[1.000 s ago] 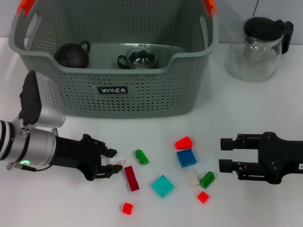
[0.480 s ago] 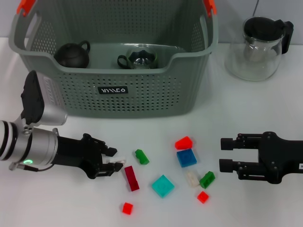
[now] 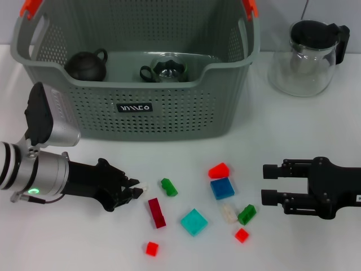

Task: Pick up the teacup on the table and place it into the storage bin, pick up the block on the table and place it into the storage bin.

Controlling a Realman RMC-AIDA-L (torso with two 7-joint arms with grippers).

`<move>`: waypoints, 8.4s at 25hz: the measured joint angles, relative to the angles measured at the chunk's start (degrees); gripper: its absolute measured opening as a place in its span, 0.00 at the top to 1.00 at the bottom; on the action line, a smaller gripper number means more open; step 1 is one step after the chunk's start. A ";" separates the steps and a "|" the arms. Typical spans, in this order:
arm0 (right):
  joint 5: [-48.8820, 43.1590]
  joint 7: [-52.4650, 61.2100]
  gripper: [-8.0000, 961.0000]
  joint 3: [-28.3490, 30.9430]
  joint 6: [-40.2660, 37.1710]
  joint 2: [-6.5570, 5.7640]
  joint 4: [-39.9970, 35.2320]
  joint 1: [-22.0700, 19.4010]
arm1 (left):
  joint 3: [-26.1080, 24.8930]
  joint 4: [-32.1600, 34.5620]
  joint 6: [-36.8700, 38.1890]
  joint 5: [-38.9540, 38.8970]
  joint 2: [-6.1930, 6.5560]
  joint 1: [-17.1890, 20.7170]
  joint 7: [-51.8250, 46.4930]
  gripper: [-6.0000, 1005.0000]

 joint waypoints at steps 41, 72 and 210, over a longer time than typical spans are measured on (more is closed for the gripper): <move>-0.19 -0.70 0.32 0.09 -0.36 0.06 0.08 -0.39 | 3.81 8.27 -7.45 -4.29 8.69 -20.16 -46.60 0.72; 0.01 -0.60 0.32 0.09 -0.30 -0.07 0.08 0.15 | -13.20 11.50 30.24 -20.30 -0.41 8.78 8.37 0.26; 0.00 -0.88 0.32 0.62 -0.78 0.09 0.08 -0.53 | 2.62 7.71 -9.39 -20.03 7.20 -13.69 -27.25 0.31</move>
